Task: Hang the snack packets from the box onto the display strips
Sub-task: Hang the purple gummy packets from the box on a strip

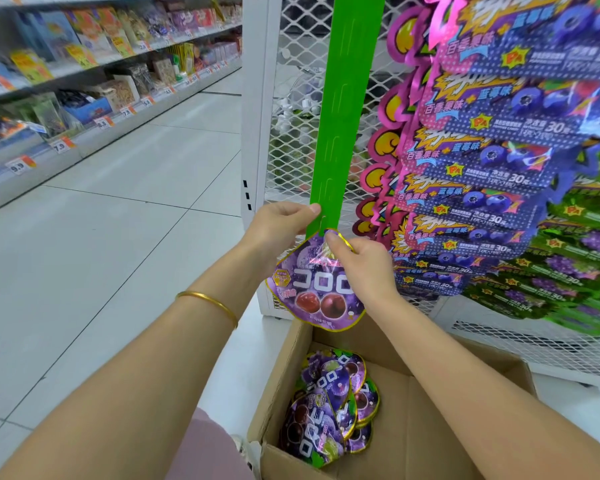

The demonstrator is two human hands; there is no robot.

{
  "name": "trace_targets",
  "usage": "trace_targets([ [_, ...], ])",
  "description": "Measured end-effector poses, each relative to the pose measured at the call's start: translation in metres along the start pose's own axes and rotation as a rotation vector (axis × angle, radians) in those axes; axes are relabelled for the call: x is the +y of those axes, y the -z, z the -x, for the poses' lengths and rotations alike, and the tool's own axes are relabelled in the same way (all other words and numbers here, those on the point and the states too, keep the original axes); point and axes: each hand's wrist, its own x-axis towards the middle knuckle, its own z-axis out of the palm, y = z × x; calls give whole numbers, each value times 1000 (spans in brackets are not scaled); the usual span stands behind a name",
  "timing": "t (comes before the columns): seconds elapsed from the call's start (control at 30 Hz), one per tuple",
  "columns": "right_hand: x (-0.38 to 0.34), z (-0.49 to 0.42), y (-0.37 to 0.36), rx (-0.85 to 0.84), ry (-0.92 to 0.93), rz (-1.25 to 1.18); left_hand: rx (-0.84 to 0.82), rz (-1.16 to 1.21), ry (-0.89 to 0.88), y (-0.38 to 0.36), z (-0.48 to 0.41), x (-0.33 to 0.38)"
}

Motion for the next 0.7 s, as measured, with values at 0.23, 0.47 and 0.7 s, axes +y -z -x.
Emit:
trace_targets([
  [0.23, 11, -14, -2, -109, 4, -6, 34, -415, -152, 8, -7, -12],
  [0.47, 34, -19, -8, -175, -57, 15, 19, -434, -101, 16, -9, -19],
  [0.7, 79, 19, -13, -81, -158, -43, -118, -378, -5, 18, -10, -33],
])
